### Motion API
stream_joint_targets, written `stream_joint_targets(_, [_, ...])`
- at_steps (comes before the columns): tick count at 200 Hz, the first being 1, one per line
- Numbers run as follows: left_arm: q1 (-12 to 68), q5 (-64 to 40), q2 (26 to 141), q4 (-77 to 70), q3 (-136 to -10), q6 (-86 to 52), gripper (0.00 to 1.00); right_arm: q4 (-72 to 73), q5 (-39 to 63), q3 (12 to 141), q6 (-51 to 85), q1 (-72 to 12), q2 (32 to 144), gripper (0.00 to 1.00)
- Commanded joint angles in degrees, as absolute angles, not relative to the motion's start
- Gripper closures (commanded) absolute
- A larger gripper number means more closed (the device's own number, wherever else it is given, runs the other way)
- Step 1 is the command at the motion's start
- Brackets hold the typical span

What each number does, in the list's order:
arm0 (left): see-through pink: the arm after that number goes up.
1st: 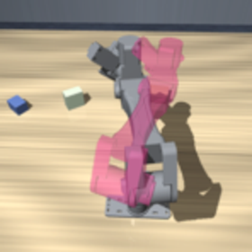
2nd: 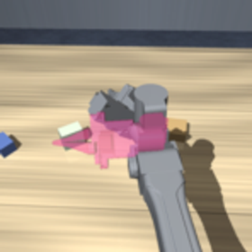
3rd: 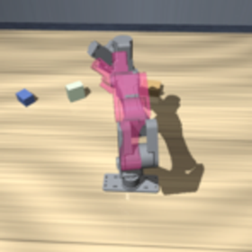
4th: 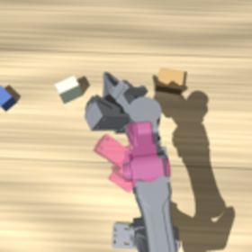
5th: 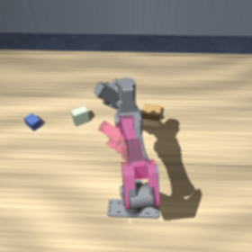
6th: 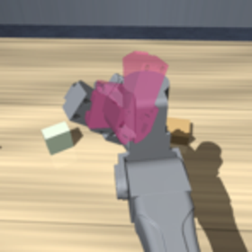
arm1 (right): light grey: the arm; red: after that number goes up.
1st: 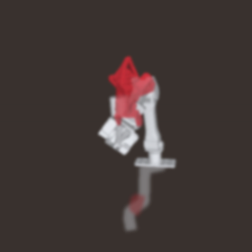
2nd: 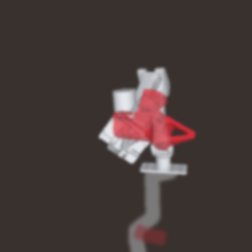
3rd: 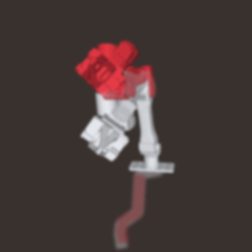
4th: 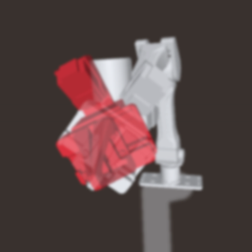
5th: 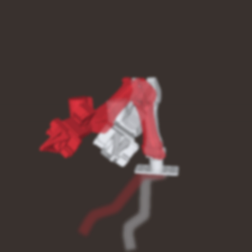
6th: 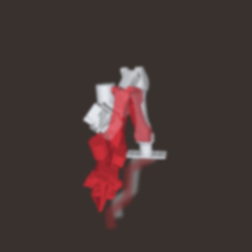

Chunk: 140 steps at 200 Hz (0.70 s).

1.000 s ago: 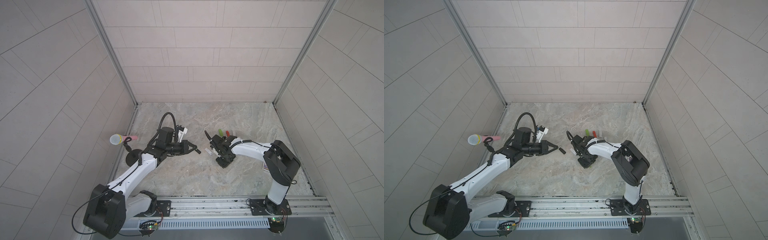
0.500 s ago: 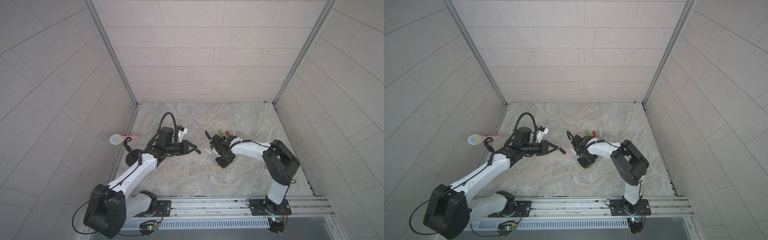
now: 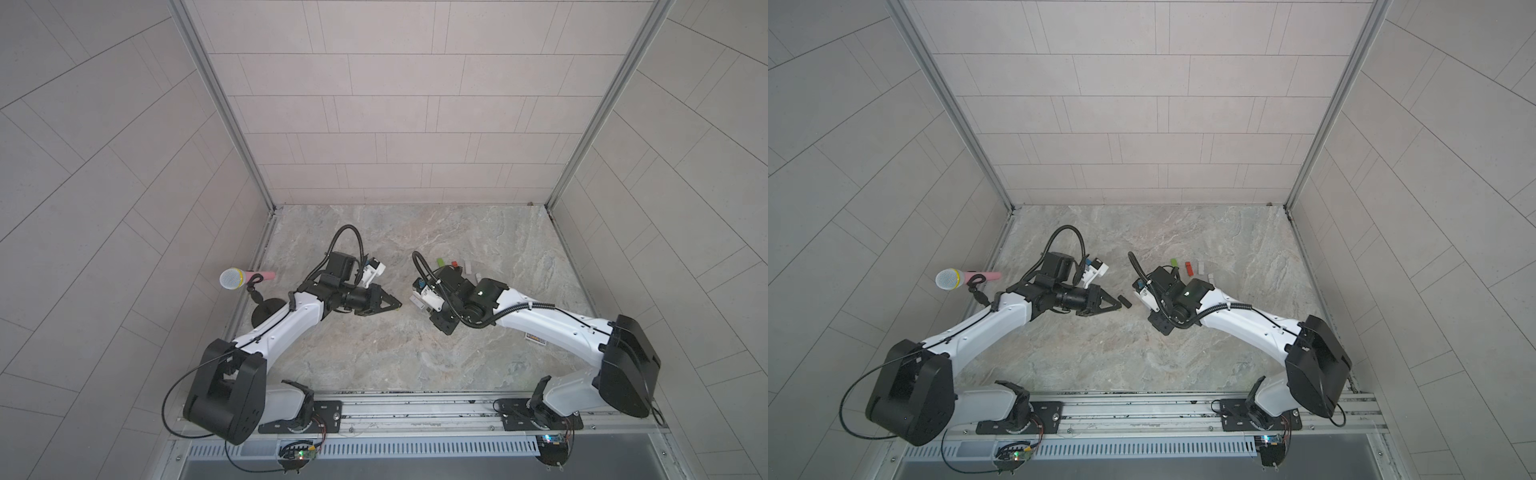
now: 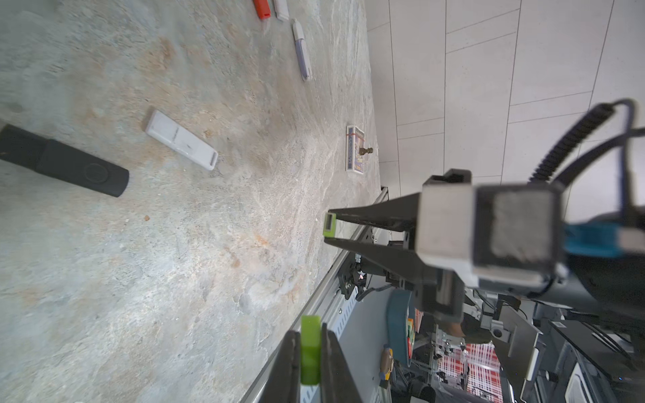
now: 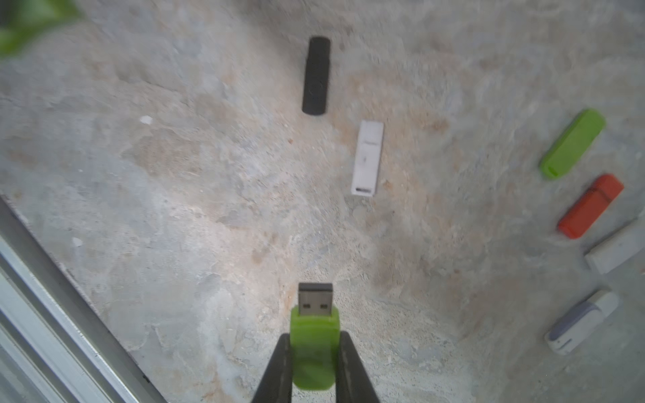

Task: Close the usb drive cover
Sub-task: Close the cover of the USB drive.

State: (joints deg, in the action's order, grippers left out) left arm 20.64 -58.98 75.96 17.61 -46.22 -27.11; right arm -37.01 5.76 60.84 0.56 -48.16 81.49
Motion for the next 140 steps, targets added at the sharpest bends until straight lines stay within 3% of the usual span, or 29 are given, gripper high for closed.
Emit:
stream_joint_targets(1, [20.7,-62.5,76.8,22.4,-49.3,-21.5,0.94,-35.7,4.6,61.0,-2.7,-49.8,80.9,0.87])
stream_joint_targets(140, [21.4,-61.5,76.9,23.2,-50.9,-22.1,0.94,-31.2,3.8,66.9,-4.8,-54.6,83.9,0.87])
